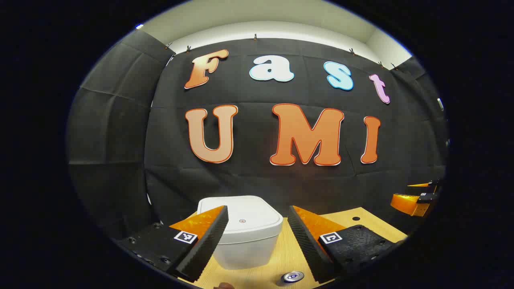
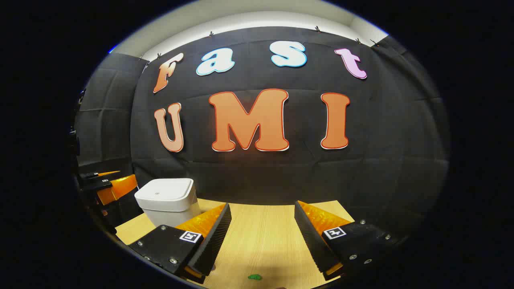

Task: Press the lid of the desktop garbage bin to open it, pick up the crumpled paper on the desktop and throw it into the bin, then pick up the pop can on the desktop and drop it into the bin, and finally close the garbage bin lid.

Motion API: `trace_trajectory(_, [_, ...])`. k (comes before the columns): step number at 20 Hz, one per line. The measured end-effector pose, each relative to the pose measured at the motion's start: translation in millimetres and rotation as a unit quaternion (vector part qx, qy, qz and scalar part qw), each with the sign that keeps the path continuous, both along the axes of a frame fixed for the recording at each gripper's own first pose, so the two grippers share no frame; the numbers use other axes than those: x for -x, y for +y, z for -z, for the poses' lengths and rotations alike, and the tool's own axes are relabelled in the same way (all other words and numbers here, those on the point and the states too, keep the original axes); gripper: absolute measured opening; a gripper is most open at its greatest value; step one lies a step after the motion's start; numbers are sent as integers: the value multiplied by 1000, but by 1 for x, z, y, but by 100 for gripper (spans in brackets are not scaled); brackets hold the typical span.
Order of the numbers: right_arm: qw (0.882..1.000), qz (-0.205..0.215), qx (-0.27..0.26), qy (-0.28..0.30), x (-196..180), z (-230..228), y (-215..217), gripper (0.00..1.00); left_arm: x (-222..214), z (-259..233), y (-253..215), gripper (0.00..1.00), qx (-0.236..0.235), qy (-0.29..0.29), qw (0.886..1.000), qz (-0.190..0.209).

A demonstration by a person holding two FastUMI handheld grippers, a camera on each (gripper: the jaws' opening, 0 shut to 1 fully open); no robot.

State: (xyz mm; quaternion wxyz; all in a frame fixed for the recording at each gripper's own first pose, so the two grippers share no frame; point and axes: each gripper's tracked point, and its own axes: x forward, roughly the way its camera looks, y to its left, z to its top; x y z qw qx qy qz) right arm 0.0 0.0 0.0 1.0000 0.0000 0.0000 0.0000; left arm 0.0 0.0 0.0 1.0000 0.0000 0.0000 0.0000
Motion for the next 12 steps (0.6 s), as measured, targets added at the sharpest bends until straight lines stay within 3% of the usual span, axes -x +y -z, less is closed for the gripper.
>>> trace_trajectory(7, [999, 43, -5, 2, -14, 1, -11, 94, -23, 9, 2, 94, -33, 20, 999, 29])
trace_trajectory(12, [999, 42, -5, -6, -32, -6, 2, 94, -44, 16, 7, 94, -18, 29, 999, 35])
